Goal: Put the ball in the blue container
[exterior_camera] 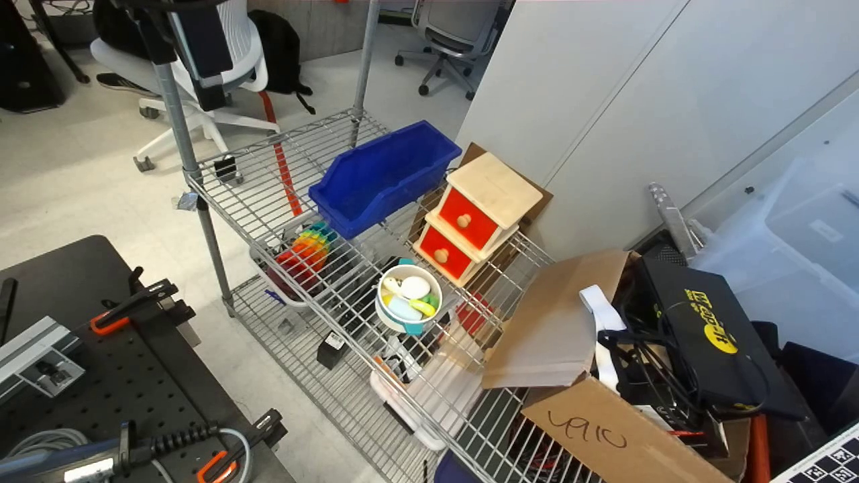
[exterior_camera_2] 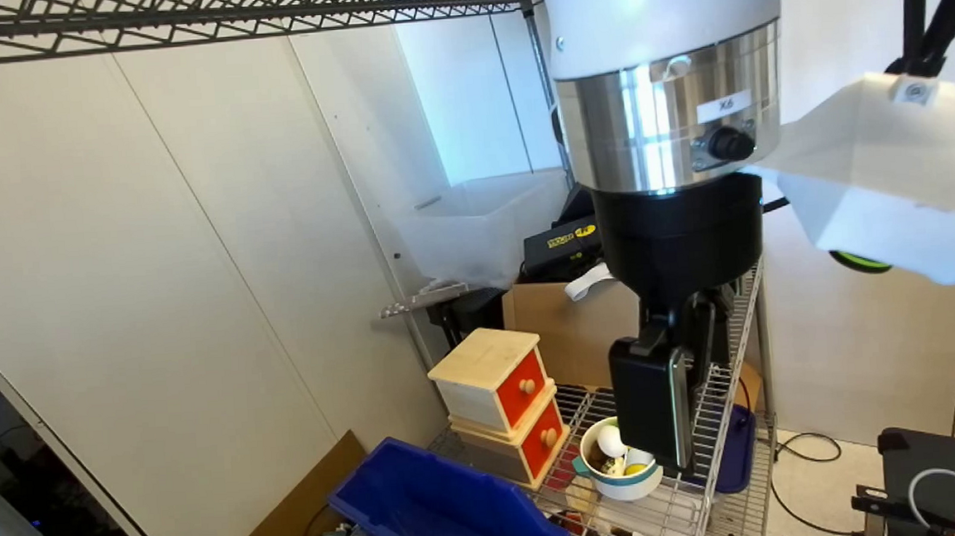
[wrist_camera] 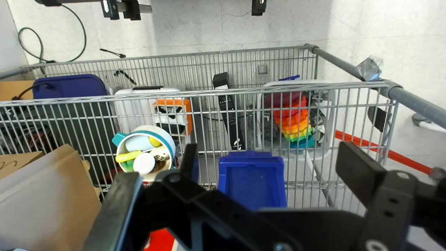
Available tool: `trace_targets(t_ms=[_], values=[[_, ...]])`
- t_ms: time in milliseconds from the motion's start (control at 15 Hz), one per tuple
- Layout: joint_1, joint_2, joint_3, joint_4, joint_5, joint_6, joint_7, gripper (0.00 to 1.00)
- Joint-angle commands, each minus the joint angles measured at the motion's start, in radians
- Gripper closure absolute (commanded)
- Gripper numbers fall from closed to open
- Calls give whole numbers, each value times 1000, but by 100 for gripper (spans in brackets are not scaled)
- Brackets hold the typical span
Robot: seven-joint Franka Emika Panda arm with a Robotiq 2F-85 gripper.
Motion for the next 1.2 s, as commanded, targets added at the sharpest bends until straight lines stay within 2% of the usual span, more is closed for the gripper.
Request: trace_targets(t_ms=[0, 667, 933, 1133], values=[[20, 2, -18, 2, -7, -3, 6, 0], [-17, 0, -33, 16, -57, 13, 118, 0], [-53, -6, -81, 29, -50, 5, 131, 0], [-75, 9, -133, 49, -37, 4, 81, 0]])
